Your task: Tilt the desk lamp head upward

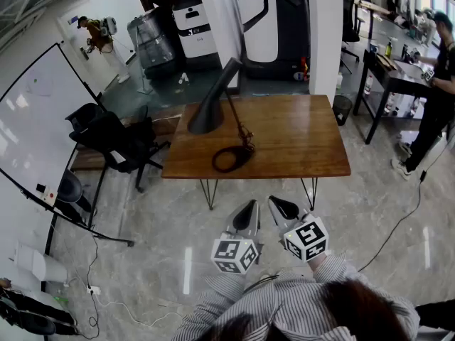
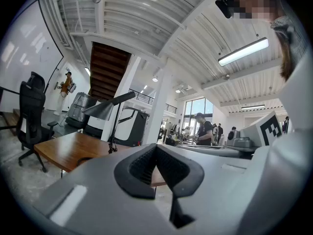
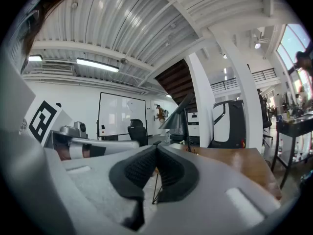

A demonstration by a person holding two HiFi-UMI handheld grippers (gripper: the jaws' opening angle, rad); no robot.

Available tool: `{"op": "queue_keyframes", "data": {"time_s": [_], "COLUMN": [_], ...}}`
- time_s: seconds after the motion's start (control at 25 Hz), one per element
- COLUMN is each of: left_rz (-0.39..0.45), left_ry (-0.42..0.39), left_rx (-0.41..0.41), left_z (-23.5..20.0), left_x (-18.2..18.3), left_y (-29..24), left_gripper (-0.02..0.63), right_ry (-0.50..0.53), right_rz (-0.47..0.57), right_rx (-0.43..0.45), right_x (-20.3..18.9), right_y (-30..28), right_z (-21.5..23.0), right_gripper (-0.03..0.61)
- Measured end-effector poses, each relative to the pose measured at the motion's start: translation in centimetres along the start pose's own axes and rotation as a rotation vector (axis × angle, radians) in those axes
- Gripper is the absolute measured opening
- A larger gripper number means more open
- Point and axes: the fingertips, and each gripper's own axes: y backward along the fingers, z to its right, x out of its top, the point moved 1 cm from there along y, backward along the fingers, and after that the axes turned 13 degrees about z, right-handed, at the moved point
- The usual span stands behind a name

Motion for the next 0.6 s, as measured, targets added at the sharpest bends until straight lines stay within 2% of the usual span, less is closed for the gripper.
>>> {"op": "queue_keyframes", "data": {"time_s": [0.28,0.6], "left_rz": [-0.011,-0.018], "left_ry": [0.033,0.031], "left_rx": [0.001,0.029], "left_z": [-0.15,-0.91], "left_x": [-0.28,-0.84], "left_y": [-0.09,-0.65], "left_gripper": [-0.008,-0.007], "right_ry": [-0.006,0.017], "right_rz": [-0.016,-0.026], "right_rx": [0.007,0.024], "right_x": [-0.36,-0.63], "right_y": [-0.22,-0.67], "right_z": [0.4,1.03], "right_gripper": [-0.002,-0.002]}}
